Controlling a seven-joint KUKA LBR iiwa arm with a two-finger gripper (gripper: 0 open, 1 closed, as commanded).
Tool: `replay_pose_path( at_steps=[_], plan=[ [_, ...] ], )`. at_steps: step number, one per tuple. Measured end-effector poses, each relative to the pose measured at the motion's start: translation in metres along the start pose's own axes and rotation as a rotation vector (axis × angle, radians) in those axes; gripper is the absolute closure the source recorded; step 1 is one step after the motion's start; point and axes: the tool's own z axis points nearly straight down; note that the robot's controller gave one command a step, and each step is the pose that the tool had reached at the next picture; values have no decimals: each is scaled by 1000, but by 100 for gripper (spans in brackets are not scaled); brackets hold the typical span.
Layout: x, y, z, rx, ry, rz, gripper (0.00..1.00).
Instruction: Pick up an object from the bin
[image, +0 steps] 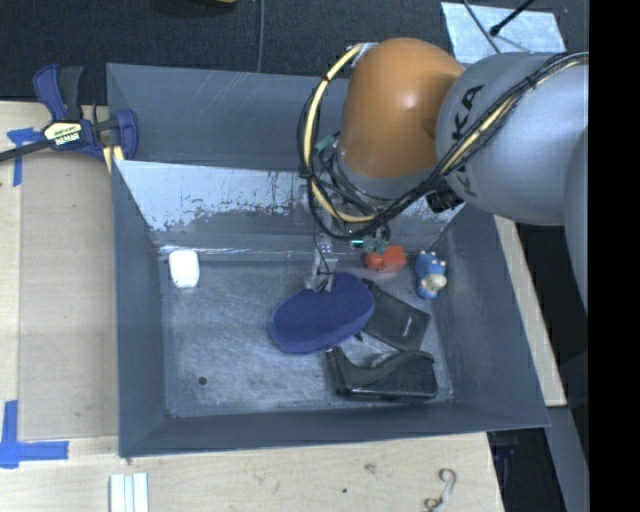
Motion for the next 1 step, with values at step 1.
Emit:
replay_pose_path(
  at_steps=[1],
  plan=[
    [51, -23, 46, 1, -2, -331, 0]
  ],
)
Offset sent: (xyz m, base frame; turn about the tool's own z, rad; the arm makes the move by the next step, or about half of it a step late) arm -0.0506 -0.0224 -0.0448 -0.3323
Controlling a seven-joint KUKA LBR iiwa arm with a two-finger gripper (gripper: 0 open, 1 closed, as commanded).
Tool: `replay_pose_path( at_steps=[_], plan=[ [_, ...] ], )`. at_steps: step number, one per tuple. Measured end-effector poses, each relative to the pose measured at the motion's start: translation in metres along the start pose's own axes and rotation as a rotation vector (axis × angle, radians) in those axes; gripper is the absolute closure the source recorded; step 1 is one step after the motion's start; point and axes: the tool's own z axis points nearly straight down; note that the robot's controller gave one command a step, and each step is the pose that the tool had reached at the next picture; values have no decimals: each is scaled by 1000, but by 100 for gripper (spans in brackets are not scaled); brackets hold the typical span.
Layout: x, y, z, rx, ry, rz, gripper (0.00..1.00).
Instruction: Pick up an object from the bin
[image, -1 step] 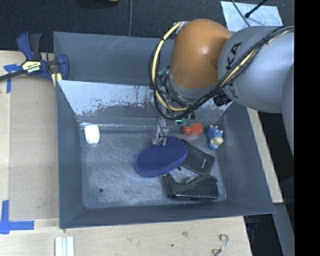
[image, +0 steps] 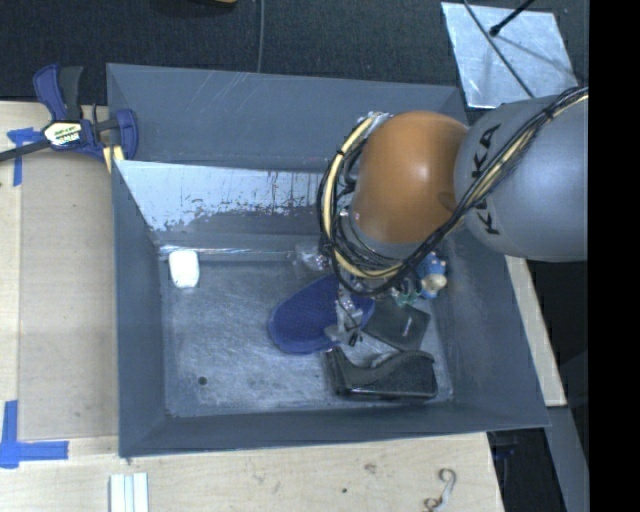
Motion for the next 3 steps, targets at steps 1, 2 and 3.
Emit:
replay_pose_path(
  at_steps=[1, 2, 3],
  plan=[
    [-17, -19, 77, 0, 0, -231, 0],
    [-21, -19, 73, 3, -14, -228, 100],
    [-19, -15, -66, 5, -14, -244, 100]
  ],
)
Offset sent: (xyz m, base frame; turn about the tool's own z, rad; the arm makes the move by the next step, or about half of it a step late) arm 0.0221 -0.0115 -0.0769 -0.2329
